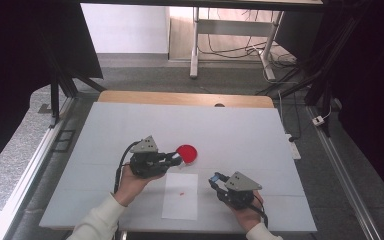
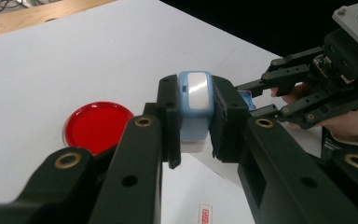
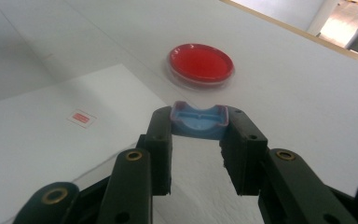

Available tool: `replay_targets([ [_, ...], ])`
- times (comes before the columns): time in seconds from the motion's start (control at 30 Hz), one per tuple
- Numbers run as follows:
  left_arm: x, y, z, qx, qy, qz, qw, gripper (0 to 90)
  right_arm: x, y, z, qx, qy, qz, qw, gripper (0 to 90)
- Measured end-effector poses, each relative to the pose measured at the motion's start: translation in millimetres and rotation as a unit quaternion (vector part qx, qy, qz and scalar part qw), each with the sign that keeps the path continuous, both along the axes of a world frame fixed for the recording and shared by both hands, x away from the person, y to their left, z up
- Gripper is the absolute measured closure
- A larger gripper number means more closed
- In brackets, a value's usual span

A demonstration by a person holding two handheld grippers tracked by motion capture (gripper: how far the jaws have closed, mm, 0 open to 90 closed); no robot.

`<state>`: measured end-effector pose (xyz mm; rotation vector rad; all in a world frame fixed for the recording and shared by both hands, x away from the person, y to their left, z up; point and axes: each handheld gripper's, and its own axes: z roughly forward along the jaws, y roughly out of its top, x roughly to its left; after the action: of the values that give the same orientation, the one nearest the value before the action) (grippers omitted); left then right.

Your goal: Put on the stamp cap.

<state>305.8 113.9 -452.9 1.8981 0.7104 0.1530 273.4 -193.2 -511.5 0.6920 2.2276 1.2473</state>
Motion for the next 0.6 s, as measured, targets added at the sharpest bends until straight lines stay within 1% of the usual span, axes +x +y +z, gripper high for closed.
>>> replay_targets([
  [0.27, 0.0, -1.7, -1.3, 0.003, 0.001, -0.002, 1.0, 74.8, -0.2, 18.7, 0.0, 0.0, -0.001, 0.018, 0.9998, 64.5],
  [0.37, -0.4, -1.9, -1.0, 0.001, 0.001, -0.001, 1.0, 74.8, -1.4, 26.3, -0.7, 0.004, -0.002, 0.023, 0.9997, 64.5],
  [0.5, -0.8, -3.0, -0.7, 0.001, 0.001, -0.003, 1.0, 74.8, -0.9, 33.8, -2.7, -0.002, -0.001, 0.029, 0.9996, 64.6],
  [0.57, -0.9, -3.4, -0.7, 0.001, 0.002, -0.003, 1.0, 74.8, 0.3, 36.9, -4.0, -0.004, -0.001, 0.03, 0.9995, 64.6],
  [0.6, -1.1, -3.4, -0.6, 0.0, 0.001, -0.003, 1.0, 74.8, 0.7, 38.3, -4.0, -0.009, -0.003, 0.026, 0.9996, 64.6],
])
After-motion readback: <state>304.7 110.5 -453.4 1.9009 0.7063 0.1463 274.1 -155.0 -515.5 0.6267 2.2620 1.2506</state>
